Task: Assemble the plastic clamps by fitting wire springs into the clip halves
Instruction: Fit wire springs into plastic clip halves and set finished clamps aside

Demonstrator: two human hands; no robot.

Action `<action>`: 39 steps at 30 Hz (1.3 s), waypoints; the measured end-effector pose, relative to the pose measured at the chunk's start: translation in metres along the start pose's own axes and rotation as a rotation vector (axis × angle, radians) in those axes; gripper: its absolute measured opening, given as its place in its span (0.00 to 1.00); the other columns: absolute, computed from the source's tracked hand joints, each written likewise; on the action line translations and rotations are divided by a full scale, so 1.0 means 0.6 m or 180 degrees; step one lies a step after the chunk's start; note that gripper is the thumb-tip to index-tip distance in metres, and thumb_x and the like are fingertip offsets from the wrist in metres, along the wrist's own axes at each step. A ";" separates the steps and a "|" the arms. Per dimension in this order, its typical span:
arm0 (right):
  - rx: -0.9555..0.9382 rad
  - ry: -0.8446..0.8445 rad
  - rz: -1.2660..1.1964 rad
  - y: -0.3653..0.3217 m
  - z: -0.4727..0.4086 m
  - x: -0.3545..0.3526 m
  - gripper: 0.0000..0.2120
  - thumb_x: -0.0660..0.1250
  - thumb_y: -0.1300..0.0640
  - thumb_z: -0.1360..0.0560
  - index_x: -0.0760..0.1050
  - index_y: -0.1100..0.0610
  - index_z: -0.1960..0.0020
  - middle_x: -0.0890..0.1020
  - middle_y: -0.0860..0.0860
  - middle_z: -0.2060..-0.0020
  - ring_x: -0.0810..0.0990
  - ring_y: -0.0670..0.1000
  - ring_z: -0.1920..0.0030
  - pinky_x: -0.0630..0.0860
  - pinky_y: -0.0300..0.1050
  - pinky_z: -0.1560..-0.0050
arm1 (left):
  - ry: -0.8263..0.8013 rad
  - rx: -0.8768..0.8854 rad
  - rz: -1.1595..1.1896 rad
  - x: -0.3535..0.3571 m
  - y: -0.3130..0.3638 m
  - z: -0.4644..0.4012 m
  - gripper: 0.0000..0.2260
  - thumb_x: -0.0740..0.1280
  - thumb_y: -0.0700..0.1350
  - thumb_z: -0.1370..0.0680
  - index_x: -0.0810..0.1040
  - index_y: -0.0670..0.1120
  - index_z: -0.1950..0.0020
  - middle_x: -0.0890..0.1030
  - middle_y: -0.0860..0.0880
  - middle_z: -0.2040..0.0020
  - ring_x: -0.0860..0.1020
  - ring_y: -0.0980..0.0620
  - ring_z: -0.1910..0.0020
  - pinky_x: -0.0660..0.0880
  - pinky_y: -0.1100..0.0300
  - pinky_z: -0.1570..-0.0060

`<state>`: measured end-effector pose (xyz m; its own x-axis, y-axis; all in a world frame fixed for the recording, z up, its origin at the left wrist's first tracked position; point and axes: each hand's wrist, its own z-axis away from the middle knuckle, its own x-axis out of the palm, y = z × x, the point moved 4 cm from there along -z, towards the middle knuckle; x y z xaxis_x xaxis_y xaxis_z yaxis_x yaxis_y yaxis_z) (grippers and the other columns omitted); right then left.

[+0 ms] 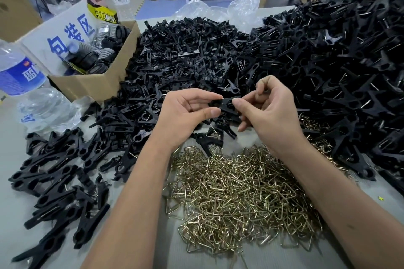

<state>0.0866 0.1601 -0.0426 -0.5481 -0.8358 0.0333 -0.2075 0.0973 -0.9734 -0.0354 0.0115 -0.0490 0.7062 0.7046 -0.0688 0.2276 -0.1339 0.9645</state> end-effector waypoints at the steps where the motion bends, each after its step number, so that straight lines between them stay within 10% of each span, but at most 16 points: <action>1: 0.0108 0.0022 -0.0251 -0.001 0.002 0.002 0.18 0.75 0.67 0.24 0.65 0.56 0.51 0.81 0.57 0.63 0.79 0.52 0.70 0.79 0.44 0.72 | 0.0004 -0.0001 0.0040 0.002 0.000 0.000 0.15 0.78 0.32 0.29 0.85 0.40 0.44 0.88 0.44 0.50 0.87 0.46 0.52 0.83 0.58 0.50; 9: 0.1224 -0.0307 -0.1406 0.017 0.008 0.026 0.13 0.73 0.50 0.28 0.79 0.58 0.51 0.82 0.53 0.66 0.78 0.46 0.70 0.75 0.34 0.73 | 0.0198 0.0059 0.0307 0.010 -0.004 -0.002 0.14 0.78 0.33 0.29 0.87 0.46 0.48 0.88 0.45 0.51 0.86 0.47 0.50 0.81 0.59 0.49; 21: 0.1508 -0.1229 -0.1841 0.017 0.009 0.025 0.14 0.67 0.57 0.21 0.84 0.55 0.37 0.87 0.61 0.51 0.88 0.51 0.57 0.82 0.36 0.67 | 0.0091 0.0102 0.0457 -0.005 -0.012 -0.001 0.13 0.79 0.39 0.32 0.88 0.43 0.47 0.87 0.42 0.53 0.84 0.46 0.53 0.82 0.57 0.50; 39: 0.2109 -0.1330 -0.3019 0.026 0.007 0.028 0.13 0.71 0.63 0.28 0.85 0.59 0.44 0.77 0.58 0.59 0.77 0.45 0.66 0.78 0.31 0.71 | 0.0264 0.0064 -0.0029 -0.019 0.001 0.007 0.12 0.79 0.28 0.32 0.84 0.40 0.53 0.87 0.45 0.60 0.86 0.52 0.60 0.81 0.62 0.57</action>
<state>0.0779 0.1453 -0.0583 -0.0776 -0.5468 0.8337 0.1357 -0.8342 -0.5345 -0.0405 0.0006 -0.0485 0.6464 0.7610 -0.0555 0.2478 -0.1406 0.9585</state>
